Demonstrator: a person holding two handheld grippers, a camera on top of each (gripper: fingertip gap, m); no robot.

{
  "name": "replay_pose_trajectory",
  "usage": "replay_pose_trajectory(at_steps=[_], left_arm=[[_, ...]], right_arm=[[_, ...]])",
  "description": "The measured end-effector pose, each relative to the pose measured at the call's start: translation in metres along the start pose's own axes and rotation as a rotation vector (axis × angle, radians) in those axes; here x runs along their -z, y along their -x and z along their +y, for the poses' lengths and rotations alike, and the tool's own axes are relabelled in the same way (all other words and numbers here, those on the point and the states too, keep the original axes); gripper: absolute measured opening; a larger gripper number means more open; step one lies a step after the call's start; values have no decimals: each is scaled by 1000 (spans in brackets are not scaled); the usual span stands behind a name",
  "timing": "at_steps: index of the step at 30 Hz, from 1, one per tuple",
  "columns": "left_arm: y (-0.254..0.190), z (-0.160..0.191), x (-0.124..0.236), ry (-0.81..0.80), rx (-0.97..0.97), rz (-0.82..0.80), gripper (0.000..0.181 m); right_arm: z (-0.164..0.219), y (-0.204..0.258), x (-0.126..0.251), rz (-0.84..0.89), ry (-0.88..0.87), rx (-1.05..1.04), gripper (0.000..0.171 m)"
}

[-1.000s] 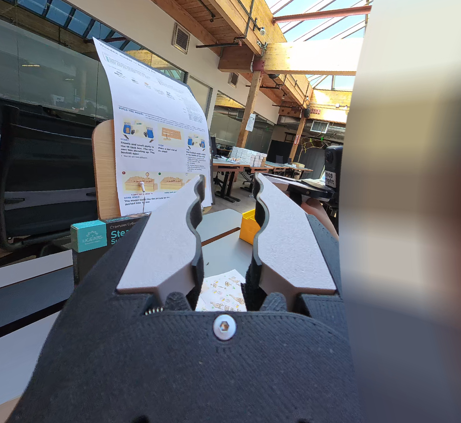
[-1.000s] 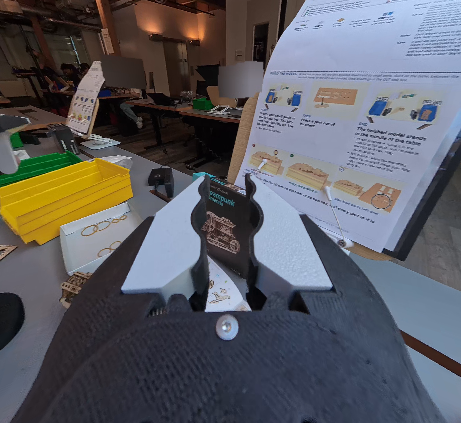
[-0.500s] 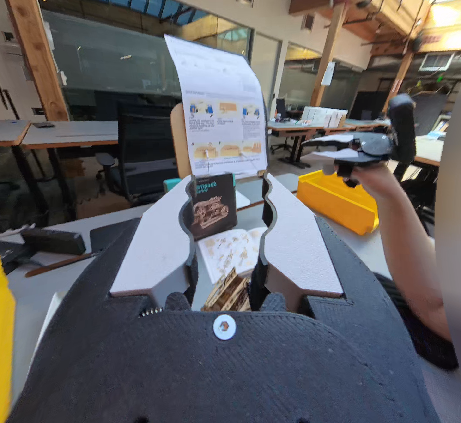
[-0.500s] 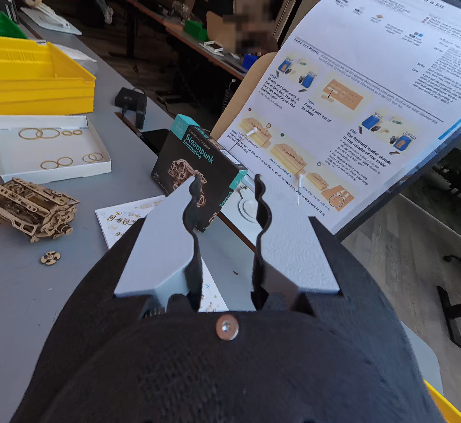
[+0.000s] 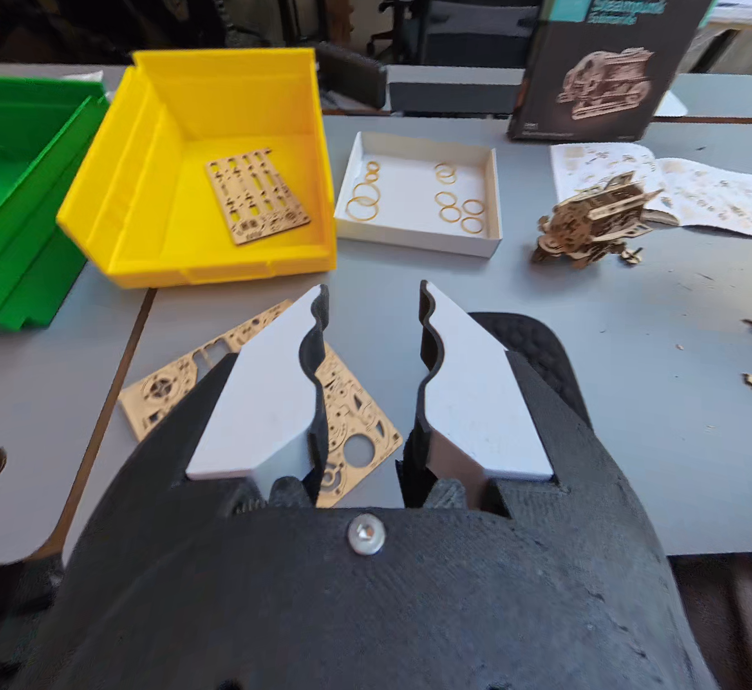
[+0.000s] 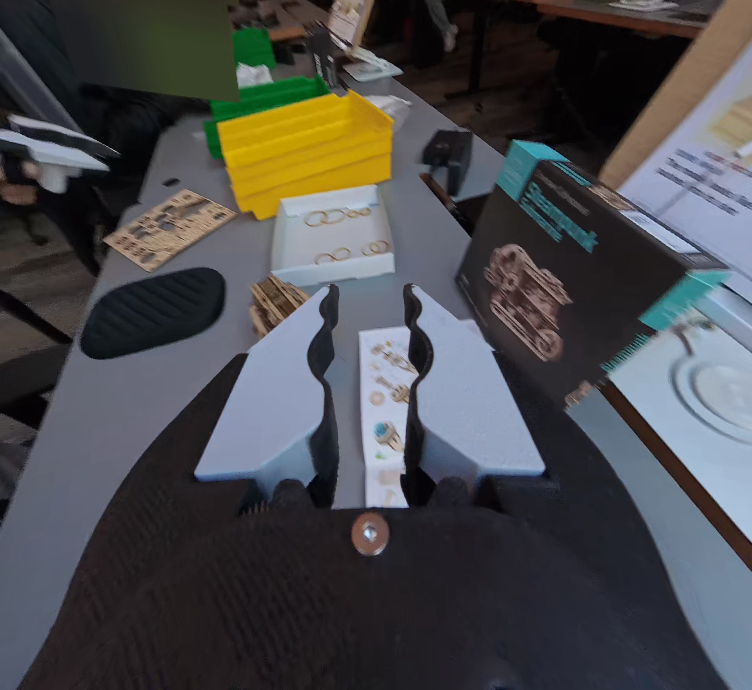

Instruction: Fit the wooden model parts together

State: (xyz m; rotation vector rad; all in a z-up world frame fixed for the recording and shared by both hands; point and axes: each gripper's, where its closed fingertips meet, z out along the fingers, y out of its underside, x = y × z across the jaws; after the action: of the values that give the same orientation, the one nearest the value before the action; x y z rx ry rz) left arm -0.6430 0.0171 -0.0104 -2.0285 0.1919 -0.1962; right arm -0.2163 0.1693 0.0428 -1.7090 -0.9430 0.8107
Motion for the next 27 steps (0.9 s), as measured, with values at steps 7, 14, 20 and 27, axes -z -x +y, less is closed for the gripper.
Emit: replay_pose_trajectory(at_steps=[7,14,20,27], left_arm=[[96,84,57,-12,364,-214,45],[125,96,41,95,295,-209,44],[149,95,7,171,182,-187,39],[159,130,-8,202,223,-188,42]], right_arm=[[-17,214,-140,-458,78,85,35],[20,312,-328,-497,361,420,33],[37,342,-439,-511,461,581,33],[71,332,-494,-434,654,731,26]])
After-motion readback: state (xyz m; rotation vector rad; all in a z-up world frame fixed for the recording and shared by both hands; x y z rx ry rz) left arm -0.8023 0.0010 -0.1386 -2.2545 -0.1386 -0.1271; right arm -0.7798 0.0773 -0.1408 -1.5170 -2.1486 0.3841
